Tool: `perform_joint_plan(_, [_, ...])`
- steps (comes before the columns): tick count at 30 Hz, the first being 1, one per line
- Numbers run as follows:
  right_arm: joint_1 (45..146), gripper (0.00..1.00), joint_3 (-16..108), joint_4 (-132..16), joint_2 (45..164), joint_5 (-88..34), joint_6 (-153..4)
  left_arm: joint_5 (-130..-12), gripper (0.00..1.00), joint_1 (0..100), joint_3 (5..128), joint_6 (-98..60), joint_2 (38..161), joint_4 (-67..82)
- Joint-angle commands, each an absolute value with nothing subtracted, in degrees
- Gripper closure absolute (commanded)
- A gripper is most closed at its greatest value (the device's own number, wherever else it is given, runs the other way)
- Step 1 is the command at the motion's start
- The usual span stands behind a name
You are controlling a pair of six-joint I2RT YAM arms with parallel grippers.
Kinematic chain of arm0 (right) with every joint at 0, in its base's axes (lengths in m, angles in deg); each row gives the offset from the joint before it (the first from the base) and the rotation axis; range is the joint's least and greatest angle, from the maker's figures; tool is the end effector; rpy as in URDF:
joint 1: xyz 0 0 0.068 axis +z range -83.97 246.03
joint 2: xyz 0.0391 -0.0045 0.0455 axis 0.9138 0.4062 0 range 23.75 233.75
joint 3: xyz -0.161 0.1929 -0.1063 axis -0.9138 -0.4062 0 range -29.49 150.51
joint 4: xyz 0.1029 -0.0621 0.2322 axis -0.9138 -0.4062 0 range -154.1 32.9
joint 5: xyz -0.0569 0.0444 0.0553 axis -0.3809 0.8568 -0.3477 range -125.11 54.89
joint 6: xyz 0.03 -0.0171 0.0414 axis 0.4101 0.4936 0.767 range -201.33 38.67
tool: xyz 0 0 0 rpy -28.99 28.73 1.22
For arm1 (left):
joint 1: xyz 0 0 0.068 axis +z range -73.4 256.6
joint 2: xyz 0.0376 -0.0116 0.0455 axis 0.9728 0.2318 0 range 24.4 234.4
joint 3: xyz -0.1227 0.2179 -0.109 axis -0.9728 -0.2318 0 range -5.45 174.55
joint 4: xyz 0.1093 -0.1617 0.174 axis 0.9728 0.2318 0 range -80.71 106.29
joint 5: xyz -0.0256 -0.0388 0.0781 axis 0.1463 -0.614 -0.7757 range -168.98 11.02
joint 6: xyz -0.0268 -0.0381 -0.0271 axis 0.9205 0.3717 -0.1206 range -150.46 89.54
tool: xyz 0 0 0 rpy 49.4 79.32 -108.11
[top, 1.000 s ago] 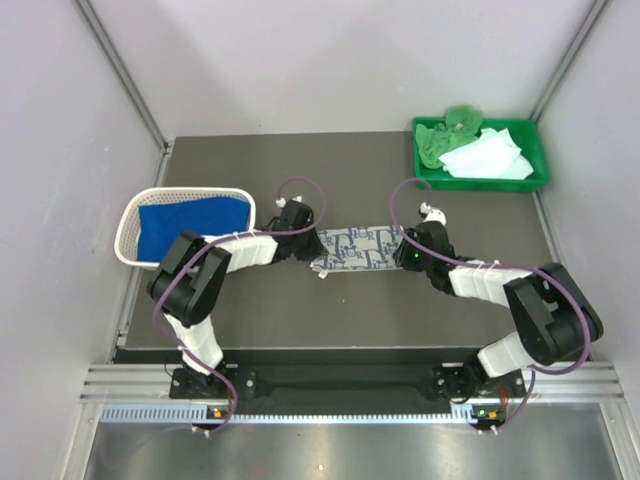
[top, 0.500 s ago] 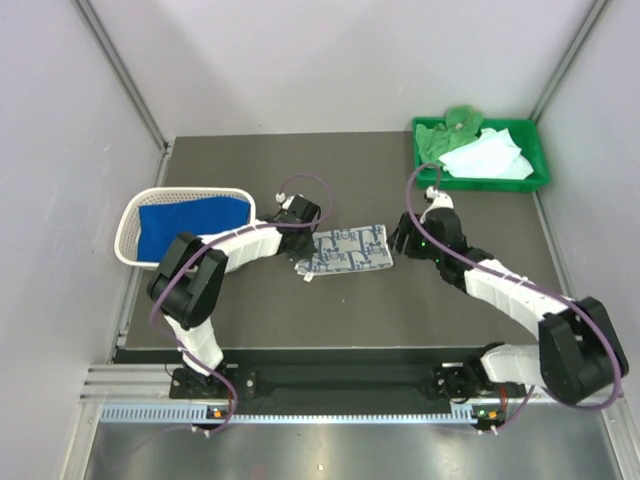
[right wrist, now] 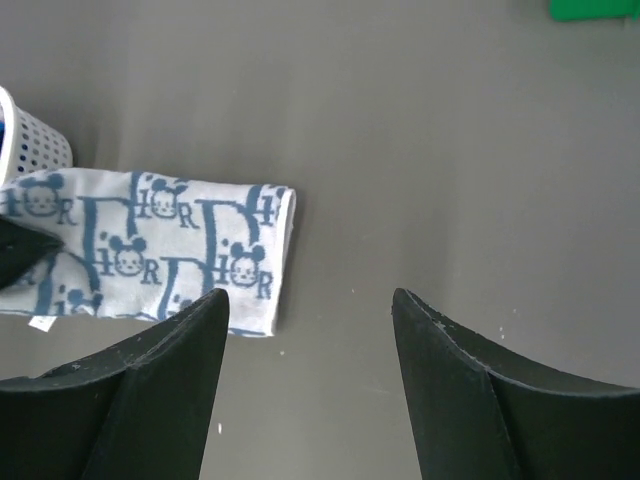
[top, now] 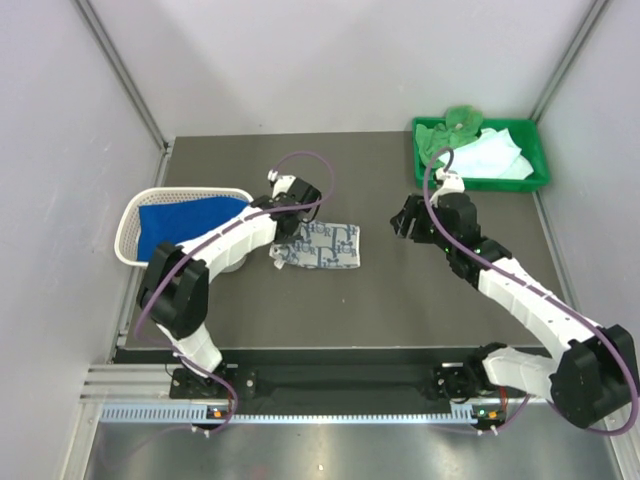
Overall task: Fold and stack the towels
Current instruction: Neatly place the folded towel into the bin
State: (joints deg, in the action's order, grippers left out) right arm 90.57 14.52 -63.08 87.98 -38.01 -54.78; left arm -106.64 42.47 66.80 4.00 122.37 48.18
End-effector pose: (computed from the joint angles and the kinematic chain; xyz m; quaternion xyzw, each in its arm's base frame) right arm 0.2320 0.1039 0.2746 0.0283 0.8483 0.2084 0.4860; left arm 0.2979 -0.1819 0.2274 -0.0553 0.9471 0.0725 0.3076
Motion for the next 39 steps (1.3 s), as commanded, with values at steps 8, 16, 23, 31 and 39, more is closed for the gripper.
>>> perform_joint_plan(8, [90.5, 0.34, 21.9, -62.5, 92.6, -36.7, -56.2, -126.4, 1.0, 43.1, 74.4, -1.5, 116.9, 59.9])
perform_joint_plan(16, [94.1, 0.35, 26.5, -62.9, 97.1, -36.5, -56.1, -126.0, 1.0, 54.3, 73.0, -10.9, 110.3, 54.0])
perform_joint_plan(23, [96.2, 0.35, 31.1, -63.7, 100.7, -37.7, -56.4, -124.1, 1.0, 63.5, 69.2, -19.8, 103.8, 46.9])
perform_joint_plan(31, [98.3, 0.35, 34.9, -64.8, 103.8, -38.5, -56.8, -118.8, 1.0, 72.3, 66.6, -25.0, 101.0, 41.9])
perform_joint_plan(39, [99.5, 0.36, 37.8, -66.1, 106.1, -39.2, -58.1, -115.6, 1.0, 78.7, 66.0, -27.0, 101.6, 38.4])
